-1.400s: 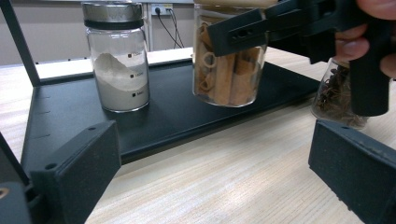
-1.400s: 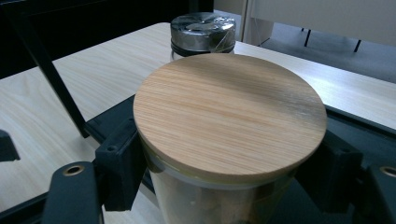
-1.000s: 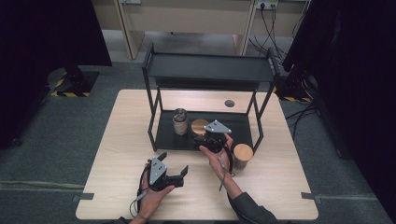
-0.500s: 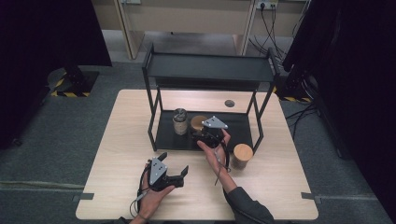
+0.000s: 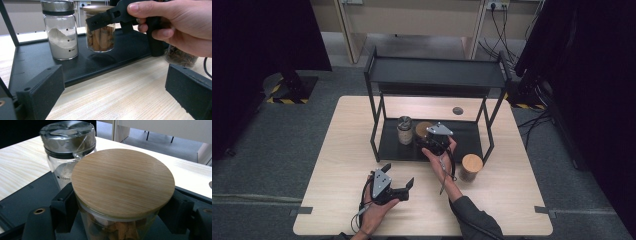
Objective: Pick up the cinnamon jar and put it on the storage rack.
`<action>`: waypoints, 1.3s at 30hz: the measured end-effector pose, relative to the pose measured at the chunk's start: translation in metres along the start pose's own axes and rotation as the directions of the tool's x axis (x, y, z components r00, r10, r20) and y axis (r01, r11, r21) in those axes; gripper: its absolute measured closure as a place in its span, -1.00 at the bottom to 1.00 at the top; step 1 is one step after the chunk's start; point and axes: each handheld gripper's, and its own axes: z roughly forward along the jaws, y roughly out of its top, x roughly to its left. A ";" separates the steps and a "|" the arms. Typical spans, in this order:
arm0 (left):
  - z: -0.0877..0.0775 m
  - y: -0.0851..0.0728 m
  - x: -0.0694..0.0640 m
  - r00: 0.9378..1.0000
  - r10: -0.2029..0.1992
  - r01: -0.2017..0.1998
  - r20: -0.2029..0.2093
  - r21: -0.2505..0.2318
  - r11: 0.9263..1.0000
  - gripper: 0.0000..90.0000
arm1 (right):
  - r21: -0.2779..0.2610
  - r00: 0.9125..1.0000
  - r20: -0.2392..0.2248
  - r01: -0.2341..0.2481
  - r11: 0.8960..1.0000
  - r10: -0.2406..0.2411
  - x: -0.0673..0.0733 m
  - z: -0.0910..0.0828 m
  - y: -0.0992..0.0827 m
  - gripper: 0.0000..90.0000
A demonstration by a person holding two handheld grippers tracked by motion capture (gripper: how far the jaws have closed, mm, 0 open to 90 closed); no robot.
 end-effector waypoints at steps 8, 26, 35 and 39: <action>0.000 0.000 0.000 1.000 0.000 0.000 0.001 0.000 1.000 -0.96 | -0.002 1.000 0.008 -0.008 1.000 0.008 -0.003 0.007 -0.003 -0.42; 0.000 0.000 0.000 1.000 0.001 -0.001 0.001 0.000 1.000 -0.96 | 0.003 1.000 0.001 -0.003 1.000 0.003 -0.004 0.014 -0.007 -0.43; 0.000 0.000 -0.001 1.000 0.002 -0.002 0.001 0.000 1.000 -0.96 | -0.002 1.000 0.010 -0.010 1.000 0.010 0.000 0.007 -0.003 -0.74; 0.000 0.000 -0.001 1.000 0.001 -0.001 0.001 0.001 1.000 -0.96 | -0.004 1.000 0.005 -0.017 1.000 0.017 -0.001 0.002 -0.003 -0.77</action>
